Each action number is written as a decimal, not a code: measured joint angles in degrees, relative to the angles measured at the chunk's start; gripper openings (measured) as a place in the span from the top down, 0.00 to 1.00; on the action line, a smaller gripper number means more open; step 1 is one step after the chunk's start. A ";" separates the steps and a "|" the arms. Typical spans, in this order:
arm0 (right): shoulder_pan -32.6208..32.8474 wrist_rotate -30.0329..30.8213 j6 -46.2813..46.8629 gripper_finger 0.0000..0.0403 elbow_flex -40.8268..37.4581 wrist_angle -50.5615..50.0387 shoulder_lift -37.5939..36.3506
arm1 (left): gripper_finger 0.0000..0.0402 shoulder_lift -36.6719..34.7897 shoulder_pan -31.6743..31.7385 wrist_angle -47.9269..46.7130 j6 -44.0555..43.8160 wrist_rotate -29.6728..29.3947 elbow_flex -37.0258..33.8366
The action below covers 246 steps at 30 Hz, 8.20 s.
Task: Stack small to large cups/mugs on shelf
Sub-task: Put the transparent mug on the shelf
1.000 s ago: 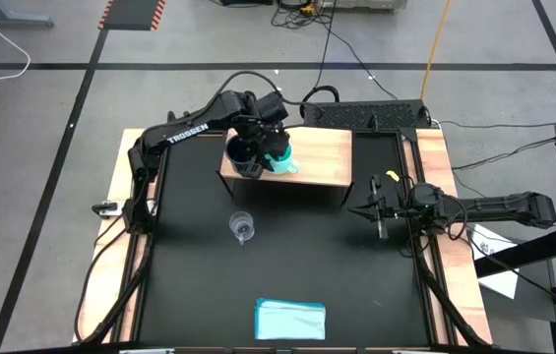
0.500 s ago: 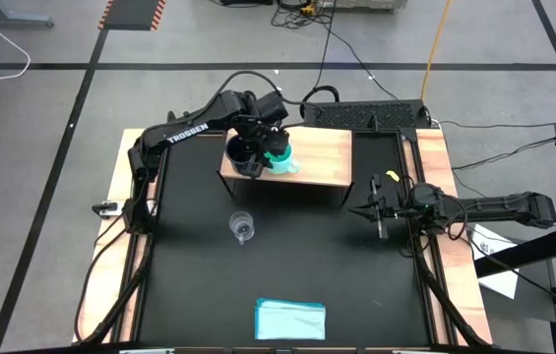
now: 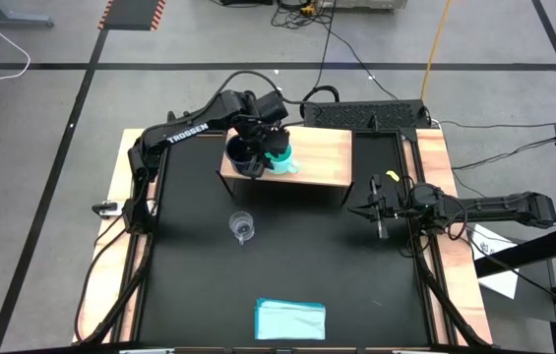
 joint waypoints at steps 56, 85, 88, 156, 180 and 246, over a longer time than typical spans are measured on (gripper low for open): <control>0.00 -0.02 0.58 1.00 0.00 -0.07 0.72 | 0.99 -6.75 -21.30 -10.81 0.51 3.03 5.96; 0.01 -0.02 0.85 1.00 0.00 0.20 0.86 | 1.00 -55.63 -15.88 31.65 -9.74 1.49 -57.17; -0.01 -0.02 0.87 1.00 0.00 0.26 0.87 | 1.00 -61.46 -16.22 39.74 -12.63 1.21 -65.76; 0.00 -0.02 0.44 1.00 -0.01 0.48 4.83 | 0.94 -82.18 -16.63 94.34 -31.02 -2.08 -122.33; -0.01 -0.02 -0.17 1.00 -0.01 0.46 4.85 | 0.99 -80.23 -23.47 90.30 -28.79 -8.94 -114.69; 0.00 -0.04 0.50 1.00 0.00 0.42 5.05 | 0.52 -33.62 -28.09 41.63 -22.18 -12.81 -71.87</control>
